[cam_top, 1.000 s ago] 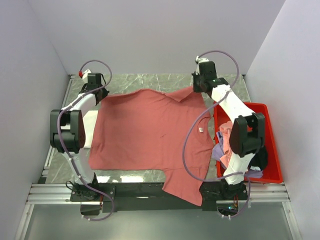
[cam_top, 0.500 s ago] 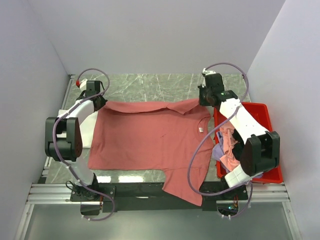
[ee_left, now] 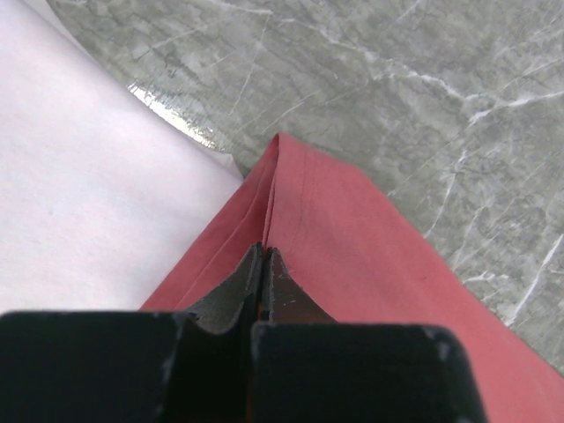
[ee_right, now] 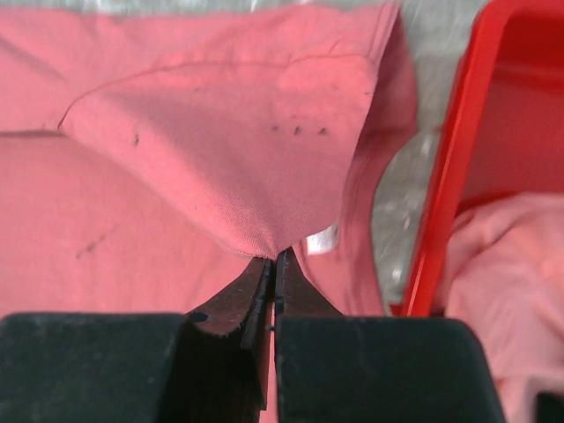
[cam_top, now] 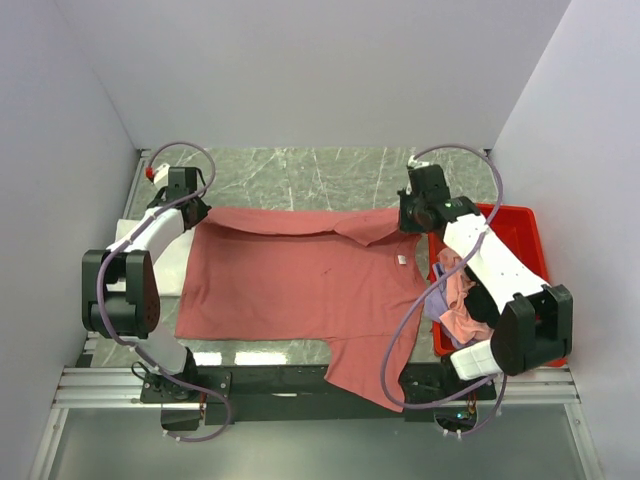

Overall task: Fold and stack the t-shirts
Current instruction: Fold the tshirt

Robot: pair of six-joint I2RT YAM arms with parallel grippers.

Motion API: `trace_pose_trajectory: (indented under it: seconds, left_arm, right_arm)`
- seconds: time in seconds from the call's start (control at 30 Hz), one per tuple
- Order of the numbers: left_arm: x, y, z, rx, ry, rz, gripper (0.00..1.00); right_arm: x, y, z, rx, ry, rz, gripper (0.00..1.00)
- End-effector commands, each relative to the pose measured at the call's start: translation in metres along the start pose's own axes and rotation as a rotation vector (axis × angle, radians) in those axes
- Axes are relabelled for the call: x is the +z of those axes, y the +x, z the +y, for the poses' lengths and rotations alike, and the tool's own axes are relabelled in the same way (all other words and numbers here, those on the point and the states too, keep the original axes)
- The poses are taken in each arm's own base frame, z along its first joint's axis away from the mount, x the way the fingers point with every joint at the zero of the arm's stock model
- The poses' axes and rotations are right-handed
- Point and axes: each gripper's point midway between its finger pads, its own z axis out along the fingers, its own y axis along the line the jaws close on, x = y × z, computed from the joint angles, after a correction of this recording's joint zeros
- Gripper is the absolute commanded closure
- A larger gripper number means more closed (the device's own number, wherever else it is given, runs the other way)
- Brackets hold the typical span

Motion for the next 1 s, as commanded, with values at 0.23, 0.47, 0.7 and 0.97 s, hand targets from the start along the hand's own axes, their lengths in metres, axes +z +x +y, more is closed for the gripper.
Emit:
trace_pose_trajectory:
  seconds: [0.23, 0.47, 0.7, 0.97]
  left_arm:
    - [-0.009, -0.003, 0.011, -0.011, -0.044, -0.022, 1.0]
    - [-0.006, 0.005, 0.018, -0.005, -0.071, -0.004, 0.99]
    - [-0.007, 0.007, 0.02, -0.004, -0.093, 0.021, 0.56]
    - [-0.048, -0.001, -0.024, 0.004, 0.079, -0.018, 0.01]
  right_arm:
    - [-0.018, 0.056, 0.004, 0.09, 0.006, 0.111, 1.0]
    - [-0.013, 0.075, -0.003, 0.079, 0.049, 0.158, 1.0]
    - [0.007, 0.096, -0.003, 0.058, 0.045, 0.222, 1.0]
    - [0.024, 0.069, 0.002, 0.084, 0.062, 0.165, 1.0]
